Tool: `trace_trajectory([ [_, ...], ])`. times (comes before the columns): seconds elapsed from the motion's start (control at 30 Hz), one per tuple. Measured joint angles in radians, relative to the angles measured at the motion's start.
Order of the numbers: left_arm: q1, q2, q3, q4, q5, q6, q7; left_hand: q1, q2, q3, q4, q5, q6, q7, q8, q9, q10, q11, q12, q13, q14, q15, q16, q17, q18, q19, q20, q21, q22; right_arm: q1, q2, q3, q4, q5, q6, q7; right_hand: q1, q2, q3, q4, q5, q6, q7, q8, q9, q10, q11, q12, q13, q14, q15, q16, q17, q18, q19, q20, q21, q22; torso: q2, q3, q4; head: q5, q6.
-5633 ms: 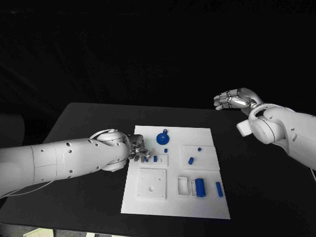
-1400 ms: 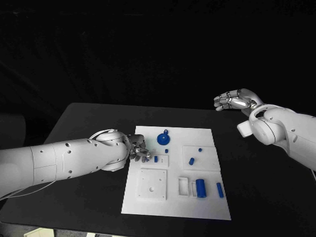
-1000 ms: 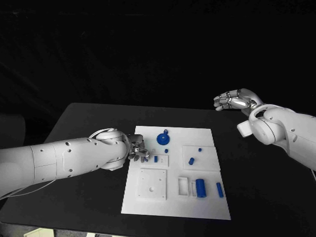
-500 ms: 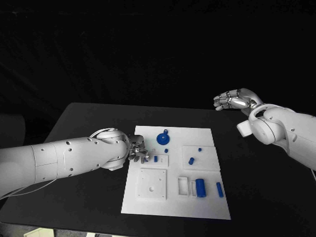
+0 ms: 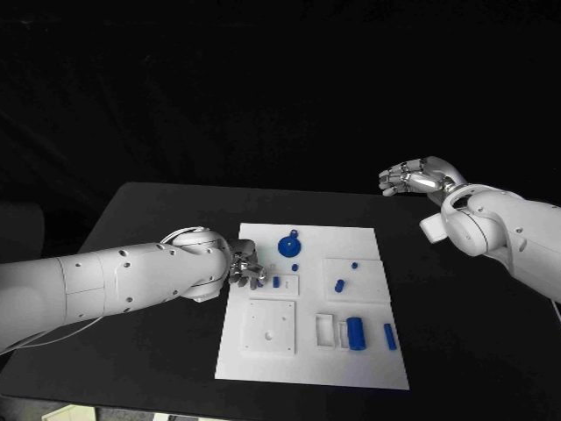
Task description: Assemble the parts on the task board
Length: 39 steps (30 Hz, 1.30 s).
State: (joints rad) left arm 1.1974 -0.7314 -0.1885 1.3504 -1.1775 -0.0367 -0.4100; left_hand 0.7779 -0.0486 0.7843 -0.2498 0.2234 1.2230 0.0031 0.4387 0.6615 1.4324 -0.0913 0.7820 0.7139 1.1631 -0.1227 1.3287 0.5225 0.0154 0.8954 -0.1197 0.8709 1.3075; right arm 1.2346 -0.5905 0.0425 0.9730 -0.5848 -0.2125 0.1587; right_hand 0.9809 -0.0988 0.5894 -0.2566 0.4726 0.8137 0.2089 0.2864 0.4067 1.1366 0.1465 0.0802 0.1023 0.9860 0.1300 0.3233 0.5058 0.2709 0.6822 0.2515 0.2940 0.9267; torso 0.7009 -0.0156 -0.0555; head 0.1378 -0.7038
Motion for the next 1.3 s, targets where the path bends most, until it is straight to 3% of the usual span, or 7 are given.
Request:
trace_trajectory([
  [0.43, -0.001, 0.01, -0.001, -0.012, -0.01, -0.002, -0.003, 0.004, 0.004, 0.008, 0.008, -0.062, -0.017, 0.001, 0.0, -0.004, -0.003, -0.002, -0.006, -0.015, 0.0, 0.0, -0.004, -0.011, 0.0, 0.004, -0.004, -0.004, 0.0, 0.0, -0.001, 0.0, 0.001, 0.0, 0.0, 0.0, 0.0, 0.0, 0.0, 0.0, 0.0, 0.0, 0.0, 0.0, 0.0, 0.0, 0.0, 0.0, -0.001, 0.0, 0.0, 0.0, 0.0, 0.0, 0.0, 0.0, 0.0, 0.0, 0.0, 0.0, -0.0002, -0.002, 0.001],
  [0.7, 0.0, 0.011, 0.0, -0.012, -0.017, 0.004, -0.005, 0.011, 0.004, 0.012, 0.012, -0.083, -0.021, 0.004, 0.0, -0.005, -0.005, -0.002, -0.012, -0.021, 0.0, 0.0, -0.01, -0.015, 0.0, 0.004, -0.004, -0.005, 0.0, 0.0, -0.002, 0.0, 0.002, 0.0, 0.0, 0.0, 0.0, 0.0, 0.0, 0.0, 0.0, 0.0, 0.0, 0.0, -0.001, 0.0, 0.0, 0.0, -0.001, 0.0, 0.0, 0.0, 0.0, 0.0, 0.0, 0.0, 0.0, 0.0, 0.0, 0.0, 0.0003, -0.003, 0.0],
  [0.83, 0.001, 0.01, 0.0, -0.012, -0.017, 0.009, -0.007, 0.024, 0.0, 0.017, 0.017, -0.125, -0.025, 0.007, 0.0, -0.008, -0.006, -0.002, -0.015, -0.028, 0.0, 0.0, -0.015, -0.019, 0.0, 0.004, -0.004, -0.008, 0.0, 0.0, -0.002, 0.0, 0.002, 0.0, 0.0, 0.0, 0.0, 0.0, 0.0, 0.0, 0.0, 0.0, 0.0, 0.0, -0.001, 0.0, 0.0, 0.0, -0.001, -0.003, 0.003, 0.0, 0.0, 0.0, 0.0, 0.0, 0.0, 0.0, 0.0, -0.0001, 0.0003, -0.003, -0.001],
  [1.0, 0.002, 0.009, 0.0, -0.011, -0.014, 0.01, -0.007, 0.039, -0.002, 0.02, 0.02, -0.143, -0.045, 0.018, -0.01, -0.015, -0.011, 0.004, -0.02, -0.033, -0.004, -0.004, -0.018, -0.022, 0.0, 0.004, -0.004, -0.012, 0.0, 0.0, -0.002, 0.0, 0.002, 0.0, 0.0, 0.0, 0.0, 0.0, 0.0, 0.0, 0.0, 0.001, -0.001, 0.0, -0.001, 0.0, 0.0, 0.0, -0.001, -0.004, 0.004, 0.0, 0.0, 0.0, 0.0, 0.0, 0.0, 0.001, 0.0, 0.0, 0.0004, -0.004, -0.002],
  [1.07, 0.002, 0.009, 0.0, -0.011, -0.013, 0.01, -0.008, 0.046, -0.011, 0.015, 0.041, -0.151, -0.056, 0.02, -0.024, -0.022, -0.009, 0.006, -0.024, -0.036, -0.007, -0.004, -0.02, -0.023, 0.0, 0.004, -0.004, -0.012, 0.001, 0.0, -0.002, 0.0, 0.003, 0.0, 0.0, 0.0, 0.0, 0.0, 0.0, 0.0, 0.0, 0.001, -0.001, 0.0, -0.001, 0.0, 0.0, 0.0, -0.001, -0.004, 0.004, 0.0, 0.0, 0.0, 0.0, 0.0, 0.0, 0.001, 0.0, 0.0, 0.0004, -0.004, -0.002],
  [1.3, 0.001, 0.005, -0.001, -0.01, -0.012, 0.007, -0.016, 0.02, -0.08, 0.006, 0.076, -0.159, -0.081, 0.019, -0.041, -0.03, -0.014, 0.014, -0.031, -0.04, -0.014, -0.011, -0.027, -0.027, 0.0, 0.004, -0.004, -0.02, 0.0, 0.0, -0.002, 0.0, 0.003, 0.0, 0.0, 0.0, 0.0, 0.0, -0.003, 0.003, 0.0, 0.001, -0.001, 0.0, -0.001, 0.0, 0.0, 0.0, -0.001, -0.004, 0.004, 0.0, 0.0, 0.0, 0.0, 0.0, 0.0, 0.001, 0.0, -0.0006, 0.0004, -0.004, -0.002],
])
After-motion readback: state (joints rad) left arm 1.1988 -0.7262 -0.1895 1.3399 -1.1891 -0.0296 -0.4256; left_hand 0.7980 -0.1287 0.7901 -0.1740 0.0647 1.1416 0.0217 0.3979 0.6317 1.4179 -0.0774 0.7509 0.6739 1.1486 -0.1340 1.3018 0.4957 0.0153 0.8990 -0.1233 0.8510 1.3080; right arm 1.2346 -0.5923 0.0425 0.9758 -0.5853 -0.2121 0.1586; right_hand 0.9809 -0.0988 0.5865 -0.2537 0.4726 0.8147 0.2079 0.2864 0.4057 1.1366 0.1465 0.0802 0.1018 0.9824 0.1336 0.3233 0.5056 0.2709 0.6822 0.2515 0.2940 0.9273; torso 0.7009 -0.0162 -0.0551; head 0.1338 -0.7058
